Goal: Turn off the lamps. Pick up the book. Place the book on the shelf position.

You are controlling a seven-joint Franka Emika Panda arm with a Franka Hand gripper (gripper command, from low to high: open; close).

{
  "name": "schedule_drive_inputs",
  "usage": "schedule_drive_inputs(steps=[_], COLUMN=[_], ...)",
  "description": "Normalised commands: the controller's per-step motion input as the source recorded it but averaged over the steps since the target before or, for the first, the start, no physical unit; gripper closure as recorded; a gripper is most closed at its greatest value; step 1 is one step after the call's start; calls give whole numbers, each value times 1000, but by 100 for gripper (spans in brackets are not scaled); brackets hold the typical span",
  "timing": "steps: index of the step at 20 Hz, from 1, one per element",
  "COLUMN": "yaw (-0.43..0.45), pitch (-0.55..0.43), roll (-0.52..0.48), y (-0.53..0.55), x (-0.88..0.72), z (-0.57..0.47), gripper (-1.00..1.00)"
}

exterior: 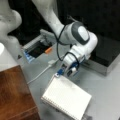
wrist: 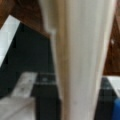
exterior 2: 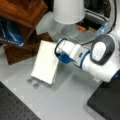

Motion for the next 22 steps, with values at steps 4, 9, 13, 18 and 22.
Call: schedule_drive_inputs(steps=[4,9,13,18,22], yaw=[41,26,19,27,46], pitch=[-97,-43,-20,49,84], roll=[-192,-219,-242,-248,-201], y=[24,55,38,24,-11], x=[18,-16,-28,-36,11], z=[-209,-47,59,221,329], gripper=[100,100,100,100,100])
